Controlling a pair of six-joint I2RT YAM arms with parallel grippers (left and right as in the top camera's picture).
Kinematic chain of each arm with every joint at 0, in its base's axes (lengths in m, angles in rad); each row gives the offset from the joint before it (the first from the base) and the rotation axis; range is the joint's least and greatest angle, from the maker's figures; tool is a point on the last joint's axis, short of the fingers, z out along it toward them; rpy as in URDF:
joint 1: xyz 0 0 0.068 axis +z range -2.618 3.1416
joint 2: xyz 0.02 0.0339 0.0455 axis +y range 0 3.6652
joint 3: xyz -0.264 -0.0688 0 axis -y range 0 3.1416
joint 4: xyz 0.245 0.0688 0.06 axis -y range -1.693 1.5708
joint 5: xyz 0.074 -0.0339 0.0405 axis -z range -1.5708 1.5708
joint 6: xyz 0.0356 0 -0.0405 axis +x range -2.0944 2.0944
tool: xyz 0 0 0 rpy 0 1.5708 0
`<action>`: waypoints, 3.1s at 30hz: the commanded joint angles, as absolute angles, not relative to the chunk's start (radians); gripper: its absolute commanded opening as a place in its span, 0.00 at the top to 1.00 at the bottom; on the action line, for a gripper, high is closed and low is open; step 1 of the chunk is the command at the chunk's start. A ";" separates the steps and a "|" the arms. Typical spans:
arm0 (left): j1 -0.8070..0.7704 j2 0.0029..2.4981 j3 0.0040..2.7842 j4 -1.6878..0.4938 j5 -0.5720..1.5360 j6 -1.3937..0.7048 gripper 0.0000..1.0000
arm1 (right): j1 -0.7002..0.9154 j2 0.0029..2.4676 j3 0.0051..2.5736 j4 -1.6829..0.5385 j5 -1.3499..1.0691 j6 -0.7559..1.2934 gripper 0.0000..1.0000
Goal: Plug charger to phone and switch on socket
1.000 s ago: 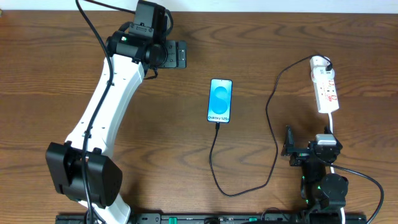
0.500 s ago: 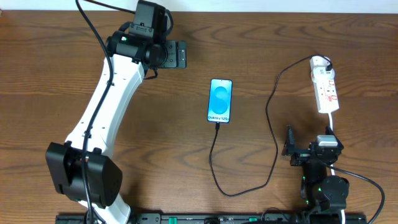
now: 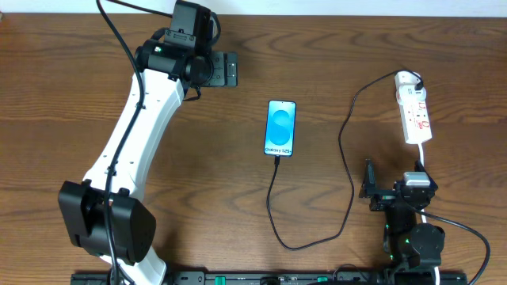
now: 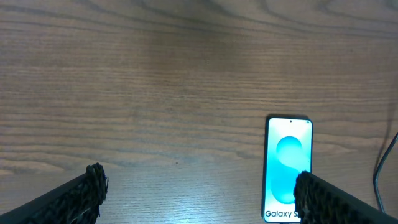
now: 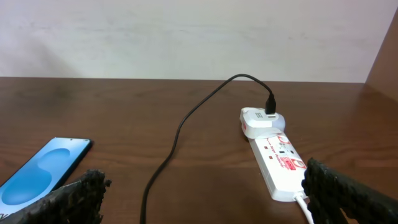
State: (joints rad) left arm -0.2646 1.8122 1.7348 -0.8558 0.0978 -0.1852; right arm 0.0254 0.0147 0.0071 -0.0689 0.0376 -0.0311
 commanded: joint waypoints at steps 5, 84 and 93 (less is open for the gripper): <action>-0.265 1.818 1.734 -0.856 0.085 -0.184 0.03 | 0.021 0.005 0.006 -0.072 0.049 -0.042 0.01; 0.003 0.000 0.106 -0.132 0.057 -0.124 0.03 | 0.021 0.005 0.006 -0.072 0.049 -0.042 0.01; 0.044 0.001 0.004 0.005 0.089 -0.124 0.02 | 0.021 0.005 0.006 -0.072 0.049 -0.042 0.01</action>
State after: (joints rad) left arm 0.0326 0.0101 0.0219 0.0078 0.0765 -0.1303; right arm 0.0254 0.0120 0.0071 -0.0681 0.0410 -0.0341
